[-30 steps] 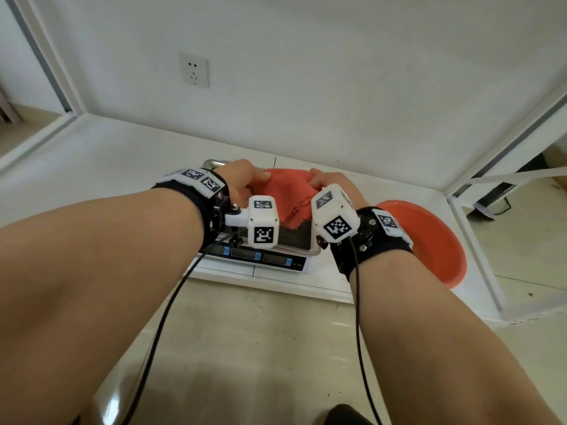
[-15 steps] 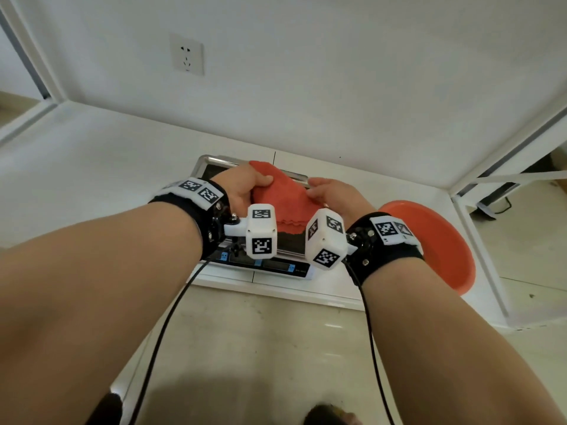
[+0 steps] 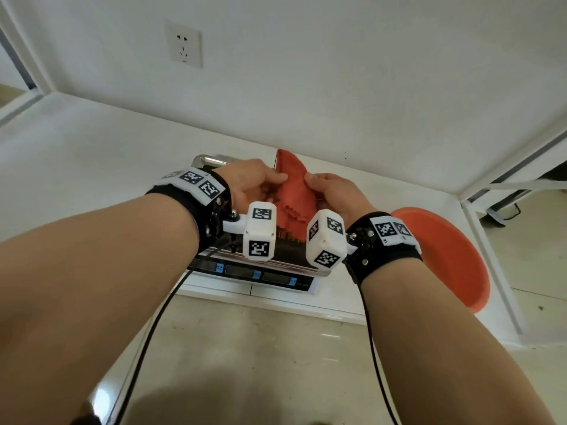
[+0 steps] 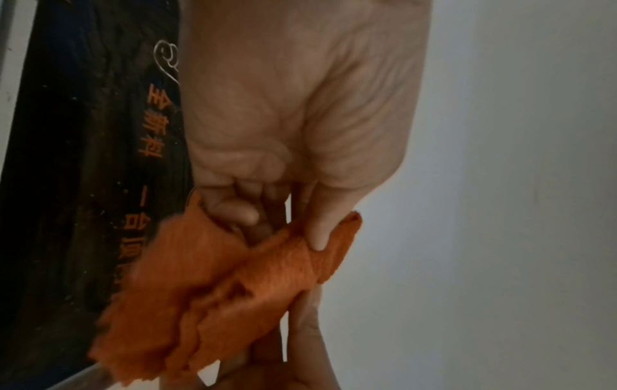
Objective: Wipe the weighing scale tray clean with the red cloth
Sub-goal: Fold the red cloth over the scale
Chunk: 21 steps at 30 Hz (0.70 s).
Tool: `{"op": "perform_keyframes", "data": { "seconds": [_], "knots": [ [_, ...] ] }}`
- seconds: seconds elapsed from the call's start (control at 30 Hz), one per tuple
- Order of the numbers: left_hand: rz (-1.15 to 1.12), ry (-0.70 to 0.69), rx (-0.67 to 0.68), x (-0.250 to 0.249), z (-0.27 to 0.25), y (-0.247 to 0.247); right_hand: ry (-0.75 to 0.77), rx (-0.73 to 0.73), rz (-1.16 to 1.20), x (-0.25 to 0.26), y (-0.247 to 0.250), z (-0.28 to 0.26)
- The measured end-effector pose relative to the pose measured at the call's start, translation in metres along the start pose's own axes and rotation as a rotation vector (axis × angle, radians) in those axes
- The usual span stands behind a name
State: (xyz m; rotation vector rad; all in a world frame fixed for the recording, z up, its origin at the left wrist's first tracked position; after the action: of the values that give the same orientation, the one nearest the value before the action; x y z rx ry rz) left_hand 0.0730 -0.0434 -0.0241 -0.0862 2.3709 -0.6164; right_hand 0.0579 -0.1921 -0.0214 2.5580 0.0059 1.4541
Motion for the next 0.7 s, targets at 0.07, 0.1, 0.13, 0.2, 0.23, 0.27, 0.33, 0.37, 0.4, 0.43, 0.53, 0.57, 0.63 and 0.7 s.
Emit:
{"op": "perform_keyframes", "data": {
  "seconds": [0.07,0.1,0.13,0.2,0.23,0.27,0.33,0.37,0.4,0.43,0.53,0.57,0.63,0.7],
  "knots": [
    [-0.004,0.0,-0.029,-0.002,0.004,0.006,-0.033,0.008,0.044,0.0,-0.001,0.003],
    [-0.026,-0.006,-0.027,-0.005,0.006,0.009,-0.06,0.009,0.084,-0.001,-0.002,0.004],
    [-0.054,-0.01,-0.022,-0.009,0.006,0.012,-0.086,0.005,0.11,-0.003,-0.002,0.005],
    [-0.108,-0.012,-0.027,-0.013,0.006,0.018,-0.089,-0.01,0.123,-0.002,-0.001,0.011],
    [-0.129,-0.012,-0.035,-0.015,0.006,0.02,-0.077,-0.019,0.113,0.001,0.001,0.013],
    [-0.146,-0.014,-0.04,-0.016,0.005,0.022,-0.073,-0.028,0.097,0.003,0.001,0.015],
    [-0.175,-0.008,-0.051,-0.017,0.006,0.024,-0.067,-0.048,0.074,0.005,0.001,0.019],
    [-0.188,-0.008,-0.052,-0.018,0.007,0.025,-0.077,-0.046,0.084,0.003,-0.002,0.022],
    [-0.198,-0.009,-0.047,-0.019,0.007,0.025,-0.089,-0.028,0.094,0.002,-0.006,0.022],
    [-0.203,-0.013,-0.036,-0.02,0.007,0.024,-0.09,-0.006,0.097,0.001,-0.011,0.022],
    [-0.212,-0.015,0.003,-0.023,0.008,0.025,-0.032,0.109,0.096,0.005,-0.024,0.025],
    [-0.215,-0.014,0.016,-0.023,0.009,0.025,-0.01,0.139,0.078,0.007,-0.027,0.025],
    [-0.18,-0.051,0.033,-0.025,0.009,0.024,0.016,0.154,-0.002,0.007,-0.029,0.028],
    [-0.129,-0.097,0.024,-0.028,0.011,0.022,0.022,0.147,-0.053,0.007,-0.028,0.032]
  ]
}}
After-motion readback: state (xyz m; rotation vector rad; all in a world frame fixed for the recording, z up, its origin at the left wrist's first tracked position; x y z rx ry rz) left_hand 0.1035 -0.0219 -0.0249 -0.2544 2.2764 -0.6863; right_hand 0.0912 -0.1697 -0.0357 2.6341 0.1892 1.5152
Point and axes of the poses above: each hand's wrist, its own z-axis towards the middle knuckle, its own y-axis out of the back of the hand, x = y × z, the point moved 6 cm from there along z, towards the middle knuckle, and after that the axes turned 14 degrees about -z, right-handed, at the moved point
